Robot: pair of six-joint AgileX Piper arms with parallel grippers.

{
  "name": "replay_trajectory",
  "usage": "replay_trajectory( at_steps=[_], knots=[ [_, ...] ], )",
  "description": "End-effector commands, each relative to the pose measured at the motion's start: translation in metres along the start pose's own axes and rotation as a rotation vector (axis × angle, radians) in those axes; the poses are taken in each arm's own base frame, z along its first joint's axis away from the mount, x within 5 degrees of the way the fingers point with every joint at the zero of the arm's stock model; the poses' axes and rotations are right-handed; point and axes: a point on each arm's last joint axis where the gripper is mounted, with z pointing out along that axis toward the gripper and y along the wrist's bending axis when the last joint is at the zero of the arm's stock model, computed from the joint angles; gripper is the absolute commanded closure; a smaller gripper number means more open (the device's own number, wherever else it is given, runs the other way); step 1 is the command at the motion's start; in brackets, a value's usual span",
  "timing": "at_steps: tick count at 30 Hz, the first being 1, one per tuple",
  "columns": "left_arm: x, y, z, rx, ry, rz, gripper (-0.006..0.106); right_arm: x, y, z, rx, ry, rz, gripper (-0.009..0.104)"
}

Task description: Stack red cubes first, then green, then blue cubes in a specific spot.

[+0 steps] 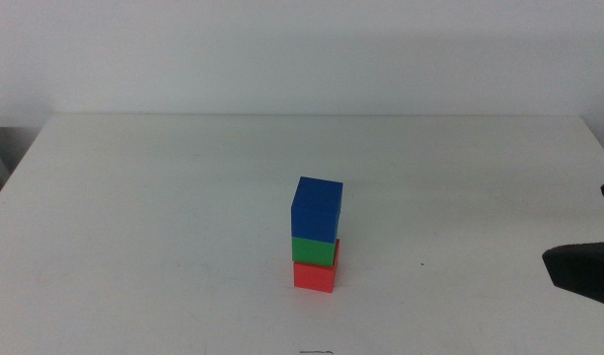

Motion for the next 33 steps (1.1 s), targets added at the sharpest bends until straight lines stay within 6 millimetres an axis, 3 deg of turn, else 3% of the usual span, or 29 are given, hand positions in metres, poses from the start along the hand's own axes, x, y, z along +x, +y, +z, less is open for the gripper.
replay_trajectory(
  at_steps=[1,6,18,25,28,33],
  knots=[
    [-0.011,0.001,-0.012,0.022,-0.132,-0.041,0.01,-0.009,-0.002,-0.007,0.02,-0.083,-0.019,0.023],
    [-0.011,0.0,-0.021,0.05,-0.156,-0.092,0.01,-0.009,-0.002,-0.007,0.021,-0.083,-0.019,0.023],
    [-0.008,-0.001,-0.02,0.059,-0.162,-0.105,0.01,-0.006,-0.002,-0.003,0.022,-0.067,-0.02,0.023],
    [0.014,-0.003,-0.018,0.058,-0.174,-0.106,0.01,-0.006,-0.005,0.002,0.052,-0.059,-0.037,0.023],
    [0.027,-0.004,-0.017,0.057,-0.182,-0.106,0.01,-0.015,-0.014,-0.003,0.133,-0.184,-0.051,0.023],
    [0.052,-0.006,-0.018,0.055,-0.24,-0.108,0.01,-0.033,-0.038,-0.019,0.304,-0.557,0.006,0.023]
  ],
)
